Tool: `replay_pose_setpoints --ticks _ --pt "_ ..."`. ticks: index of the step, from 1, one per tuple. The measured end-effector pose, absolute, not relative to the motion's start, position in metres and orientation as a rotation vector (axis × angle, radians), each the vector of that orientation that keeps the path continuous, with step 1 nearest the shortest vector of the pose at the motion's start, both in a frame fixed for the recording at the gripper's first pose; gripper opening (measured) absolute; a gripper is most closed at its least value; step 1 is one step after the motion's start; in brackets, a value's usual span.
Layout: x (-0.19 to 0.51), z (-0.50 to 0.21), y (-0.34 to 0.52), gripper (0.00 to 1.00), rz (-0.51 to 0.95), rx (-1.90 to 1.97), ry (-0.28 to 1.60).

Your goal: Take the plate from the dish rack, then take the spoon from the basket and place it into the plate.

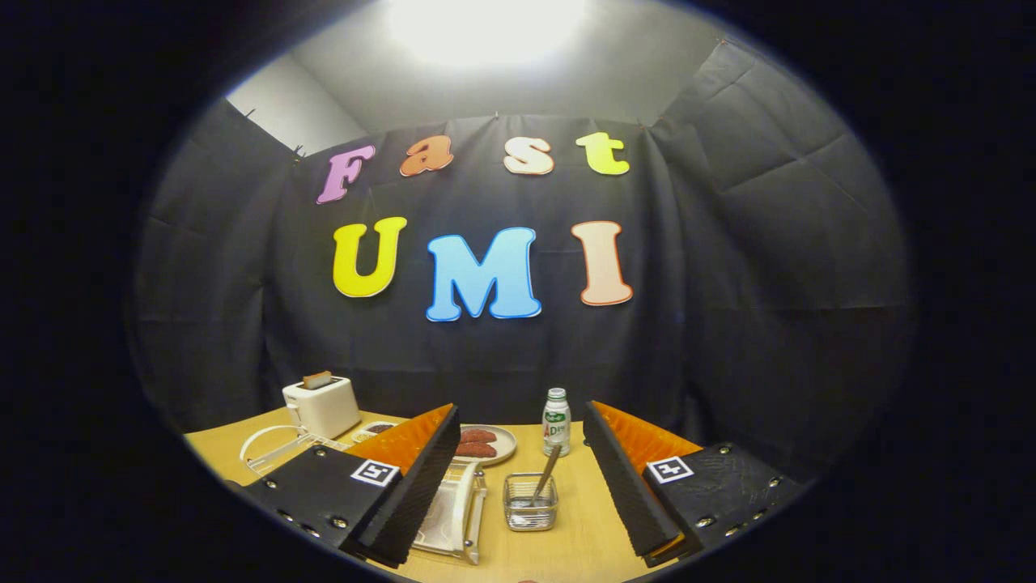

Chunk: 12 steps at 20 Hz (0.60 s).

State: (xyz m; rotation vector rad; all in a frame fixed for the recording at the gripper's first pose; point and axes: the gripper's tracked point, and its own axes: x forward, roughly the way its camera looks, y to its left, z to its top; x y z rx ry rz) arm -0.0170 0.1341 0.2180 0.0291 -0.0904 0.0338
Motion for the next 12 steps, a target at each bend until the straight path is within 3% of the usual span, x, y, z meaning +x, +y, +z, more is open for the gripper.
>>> replay_pose_setpoints --ticks 12 --pt "0.074 0.163 0.220 0.96 0.220 0.055 0.253"
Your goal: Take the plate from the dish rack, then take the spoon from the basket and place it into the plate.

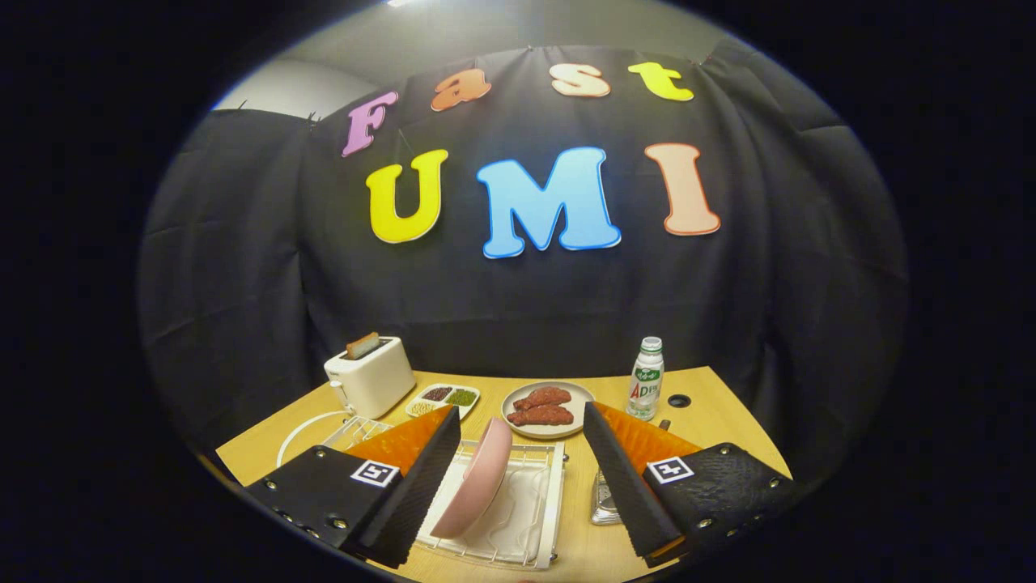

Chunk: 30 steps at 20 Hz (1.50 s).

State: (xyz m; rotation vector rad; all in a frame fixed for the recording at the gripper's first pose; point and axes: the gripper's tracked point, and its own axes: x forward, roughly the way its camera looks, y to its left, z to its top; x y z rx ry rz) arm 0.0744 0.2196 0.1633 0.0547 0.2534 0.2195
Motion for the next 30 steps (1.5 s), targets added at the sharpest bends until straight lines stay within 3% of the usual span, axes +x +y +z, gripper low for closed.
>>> replay_pose_setpoints --ticks 17,18,19,21,27,30 --pt "0.122 0.048 0.269 0.97 0.338 -0.016 0.895" --pt "0.123 0.043 0.271 0.94 0.340 -0.016 0.923" --pt "0.123 0.038 0.273 0.77 0.340 -0.018 0.961" --pt "0.116 0.028 0.277 0.72 0.344 -0.016 1.028" --pt "0.109 0.013 0.264 0.38 0.226 -0.061 1.197" --pt "0.111 0.021 0.265 0.34 0.213 -0.050 1.226"
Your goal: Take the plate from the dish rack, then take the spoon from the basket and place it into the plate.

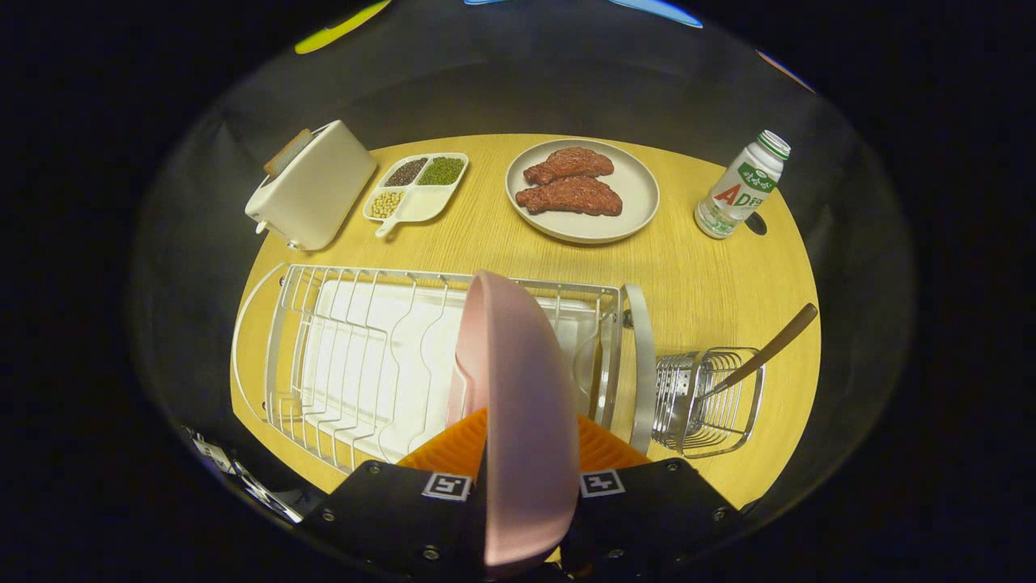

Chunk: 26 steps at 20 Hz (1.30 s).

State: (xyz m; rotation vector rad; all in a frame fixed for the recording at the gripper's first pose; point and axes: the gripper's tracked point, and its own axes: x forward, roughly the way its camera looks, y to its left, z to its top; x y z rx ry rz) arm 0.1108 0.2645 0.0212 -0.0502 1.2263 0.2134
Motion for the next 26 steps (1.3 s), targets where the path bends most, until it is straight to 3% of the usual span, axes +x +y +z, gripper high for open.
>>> replay_pose_setpoints --ticks 11,26 --pt "0.121 0.063 0.260 0.34 0.230 -0.134 1.160" --pt "0.034 0.108 0.214 0.34 0.286 0.146 1.109"
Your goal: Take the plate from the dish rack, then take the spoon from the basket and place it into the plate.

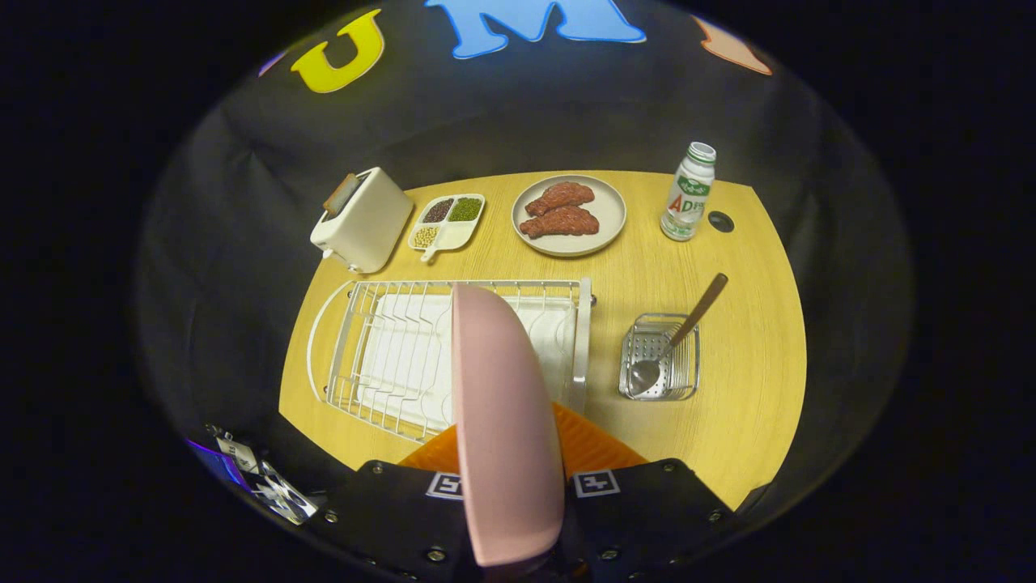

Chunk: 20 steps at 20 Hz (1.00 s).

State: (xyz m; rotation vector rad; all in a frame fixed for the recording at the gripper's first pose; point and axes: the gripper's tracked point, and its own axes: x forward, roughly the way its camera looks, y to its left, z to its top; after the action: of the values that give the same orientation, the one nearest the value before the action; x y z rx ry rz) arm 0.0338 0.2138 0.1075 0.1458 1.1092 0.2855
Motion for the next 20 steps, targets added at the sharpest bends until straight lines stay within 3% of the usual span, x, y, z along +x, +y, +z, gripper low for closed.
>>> replay_pose_setpoints --ticks 12,20 --pt "-0.112 0.036 0.181 0.35 0.338 0.582 1.129" --pt "-0.130 -0.036 0.203 0.35 0.393 0.610 1.140"
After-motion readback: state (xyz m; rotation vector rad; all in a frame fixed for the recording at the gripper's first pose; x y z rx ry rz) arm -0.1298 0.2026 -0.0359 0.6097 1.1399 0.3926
